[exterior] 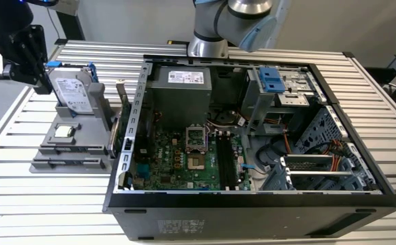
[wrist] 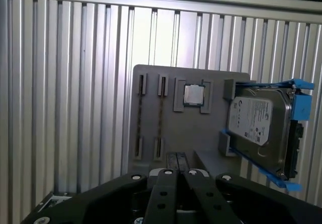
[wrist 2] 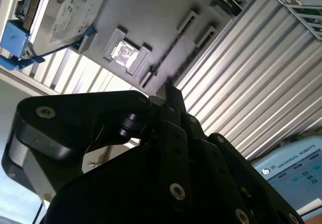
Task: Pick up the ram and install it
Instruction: 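Pick up the ram and move it above insertion slot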
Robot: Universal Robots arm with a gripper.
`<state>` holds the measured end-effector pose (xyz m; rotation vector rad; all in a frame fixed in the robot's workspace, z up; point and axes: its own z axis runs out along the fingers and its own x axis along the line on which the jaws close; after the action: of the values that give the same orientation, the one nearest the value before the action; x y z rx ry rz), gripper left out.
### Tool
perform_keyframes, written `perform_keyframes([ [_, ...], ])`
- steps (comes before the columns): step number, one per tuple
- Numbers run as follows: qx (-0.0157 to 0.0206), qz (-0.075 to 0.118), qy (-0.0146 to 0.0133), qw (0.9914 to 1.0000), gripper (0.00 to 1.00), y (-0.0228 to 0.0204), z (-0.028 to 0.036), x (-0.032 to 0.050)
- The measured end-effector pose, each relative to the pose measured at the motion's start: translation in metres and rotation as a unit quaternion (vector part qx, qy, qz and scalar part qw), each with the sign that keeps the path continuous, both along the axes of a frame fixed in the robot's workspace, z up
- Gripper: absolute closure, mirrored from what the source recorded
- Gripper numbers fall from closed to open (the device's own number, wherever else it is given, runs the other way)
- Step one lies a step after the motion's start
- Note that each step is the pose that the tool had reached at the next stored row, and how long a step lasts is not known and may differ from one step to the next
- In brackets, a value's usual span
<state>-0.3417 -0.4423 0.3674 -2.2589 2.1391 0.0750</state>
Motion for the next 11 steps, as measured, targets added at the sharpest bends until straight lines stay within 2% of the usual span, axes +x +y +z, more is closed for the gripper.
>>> perform_keyframes([
  [3, 0.0001, 0.0, -0.0001, 1.0, 1.0, -0.0016, -0.0055, 0.0],
  [9, 0.0001, 0.0, -0.0001, 1.0, 1.0, -0.0016, -0.0064, 0.0],
  [11, 0.0002, 0.0, -0.0001, 1.0, 1.0, -0.0029, -0.0064, 0.0008],
])
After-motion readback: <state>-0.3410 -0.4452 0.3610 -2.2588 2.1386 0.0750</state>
